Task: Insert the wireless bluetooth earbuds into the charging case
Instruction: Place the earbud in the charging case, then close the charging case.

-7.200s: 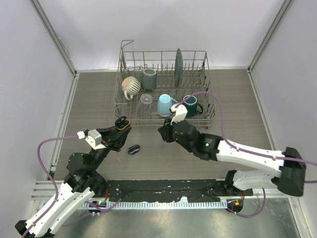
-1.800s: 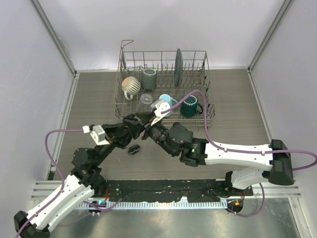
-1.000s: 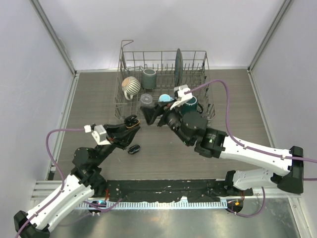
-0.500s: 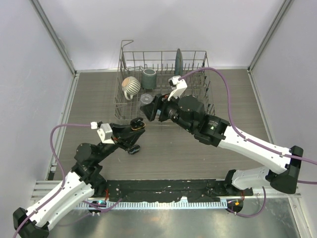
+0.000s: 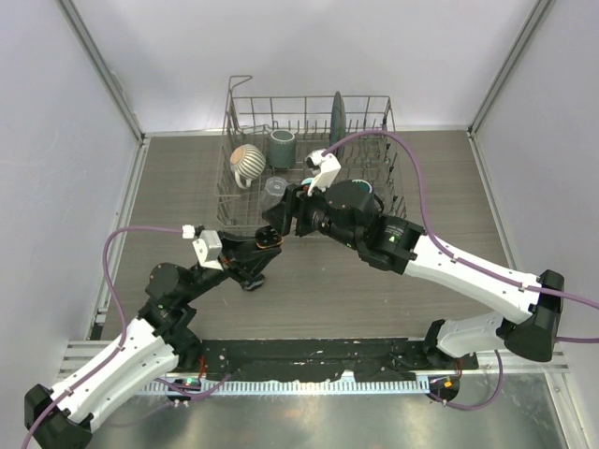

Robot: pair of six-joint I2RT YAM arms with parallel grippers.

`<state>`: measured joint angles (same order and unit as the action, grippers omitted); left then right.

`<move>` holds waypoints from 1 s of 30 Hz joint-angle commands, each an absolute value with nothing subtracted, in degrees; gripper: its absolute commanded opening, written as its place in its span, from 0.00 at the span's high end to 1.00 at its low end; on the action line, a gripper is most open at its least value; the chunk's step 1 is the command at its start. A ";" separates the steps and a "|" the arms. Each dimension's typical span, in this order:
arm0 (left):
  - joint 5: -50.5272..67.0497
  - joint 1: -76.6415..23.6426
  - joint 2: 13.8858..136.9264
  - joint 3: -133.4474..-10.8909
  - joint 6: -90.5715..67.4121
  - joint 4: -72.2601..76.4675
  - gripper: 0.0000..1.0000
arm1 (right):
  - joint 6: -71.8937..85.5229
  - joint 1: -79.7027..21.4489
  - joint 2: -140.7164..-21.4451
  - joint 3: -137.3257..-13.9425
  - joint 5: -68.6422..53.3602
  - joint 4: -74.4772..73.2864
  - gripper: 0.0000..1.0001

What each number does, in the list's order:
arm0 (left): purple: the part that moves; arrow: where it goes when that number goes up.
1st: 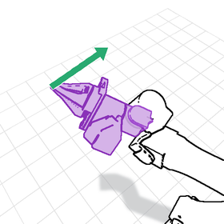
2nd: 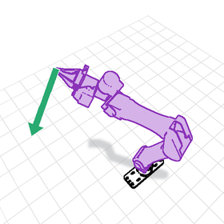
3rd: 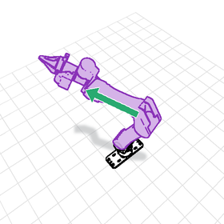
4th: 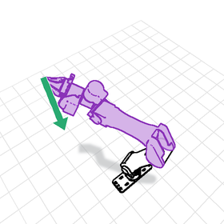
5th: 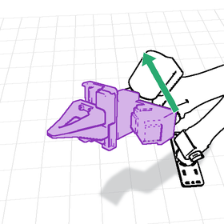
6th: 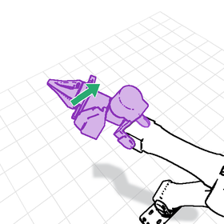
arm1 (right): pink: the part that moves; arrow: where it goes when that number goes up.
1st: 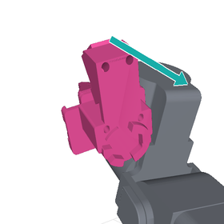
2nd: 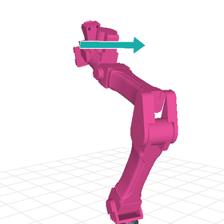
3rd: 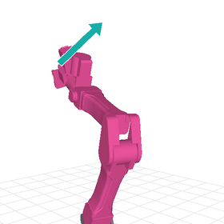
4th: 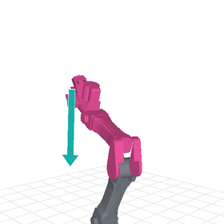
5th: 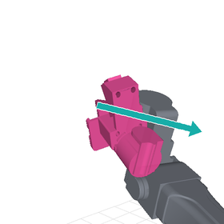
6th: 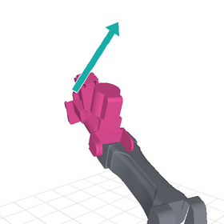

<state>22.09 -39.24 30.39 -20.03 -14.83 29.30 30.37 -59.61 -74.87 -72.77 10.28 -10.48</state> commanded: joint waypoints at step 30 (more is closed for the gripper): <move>27.51 -39.11 31.20 -23.73 -16.61 32.61 1.00 | 30.06 -59.59 -75.68 -75.23 3.17 -8.70 0.39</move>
<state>27.40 -39.24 31.38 -21.19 -16.38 29.41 30.33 -59.48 -75.66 -72.86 6.07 -10.31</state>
